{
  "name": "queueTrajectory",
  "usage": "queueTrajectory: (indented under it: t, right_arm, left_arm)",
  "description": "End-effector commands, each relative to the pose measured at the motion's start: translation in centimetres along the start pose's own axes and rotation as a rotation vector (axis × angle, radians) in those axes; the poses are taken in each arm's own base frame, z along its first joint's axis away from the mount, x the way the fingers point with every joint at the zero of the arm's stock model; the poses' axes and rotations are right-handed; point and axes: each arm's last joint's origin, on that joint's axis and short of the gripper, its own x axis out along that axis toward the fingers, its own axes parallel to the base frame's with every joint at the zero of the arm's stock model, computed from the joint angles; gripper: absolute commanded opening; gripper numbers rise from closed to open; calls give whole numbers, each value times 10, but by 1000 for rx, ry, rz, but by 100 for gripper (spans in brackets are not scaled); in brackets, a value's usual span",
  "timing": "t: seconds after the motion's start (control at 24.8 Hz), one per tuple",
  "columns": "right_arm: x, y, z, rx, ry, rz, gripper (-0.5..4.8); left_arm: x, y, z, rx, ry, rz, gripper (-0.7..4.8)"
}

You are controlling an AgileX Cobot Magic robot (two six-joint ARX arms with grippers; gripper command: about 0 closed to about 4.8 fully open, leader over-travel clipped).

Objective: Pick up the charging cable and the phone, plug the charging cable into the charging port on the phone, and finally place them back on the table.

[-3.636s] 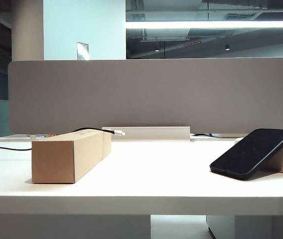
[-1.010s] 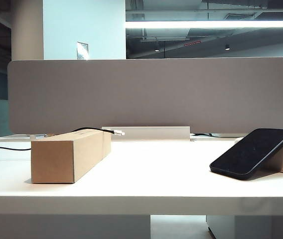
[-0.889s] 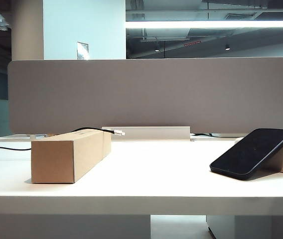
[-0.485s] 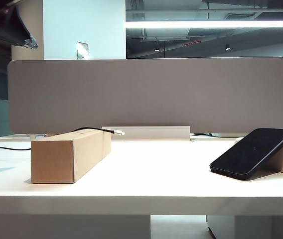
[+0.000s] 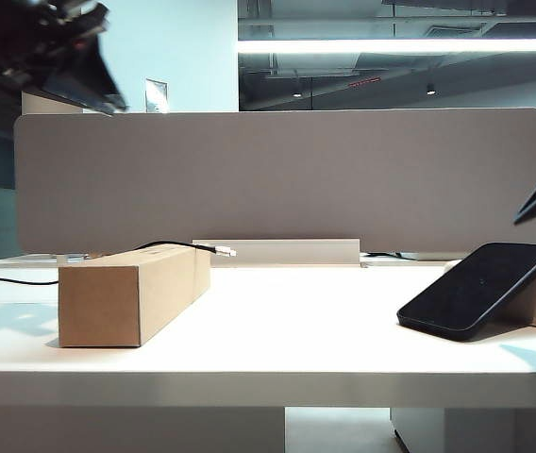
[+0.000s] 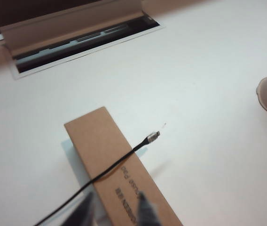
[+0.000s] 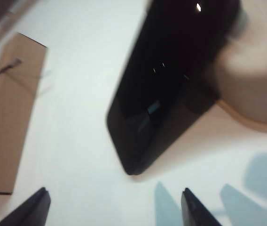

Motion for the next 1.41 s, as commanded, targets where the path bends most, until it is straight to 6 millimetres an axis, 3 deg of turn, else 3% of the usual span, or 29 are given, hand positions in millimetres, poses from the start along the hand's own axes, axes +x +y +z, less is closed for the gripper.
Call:
queueTrajectory:
  t: [0.04,0.16,0.2,0.28,0.44,0.73,1.01,1.21,1.25,1.29,1.33,1.37,1.41]
  right_arm:
    - [11,-3,4,12,-10,18,374]
    - [20,-7,5,27,-14,19,393]
    - [25,-10,5,51,-8,19,439]
    - [33,-14,4,85,4,21,473]
    - [48,-22,4,135,-5,42,473]
    - [77,-30,13,166,44,42,473]
    - [102,-22,17,141,83,77,471]
    - [120,-15,14,115,108,97,455]
    - [121,-16,14,115,98,83,438]
    - [121,-16,14,114,85,66,354]
    - [121,-17,14,115,83,64,302]
    - [121,-17,14,114,80,61,203]
    - [121,-17,15,114,77,57,177]
  left_arm:
    - [16,-2,14,39,9,-33,154]
    - [26,-1,22,43,14,-46,198]
    - [29,0,26,42,17,-47,230]
    - [32,2,31,37,30,-49,233]
    - [32,4,41,46,15,-29,239]
    - [33,4,40,44,31,-7,239]
    - [33,4,41,53,27,-7,238]
    - [43,6,35,87,50,-15,238]
    - [45,6,33,84,61,-17,238]
    - [49,6,29,75,86,-25,238]
    - [51,5,27,74,97,-31,238]
    - [54,4,25,82,116,-37,238]
    - [55,3,24,88,122,-34,238]
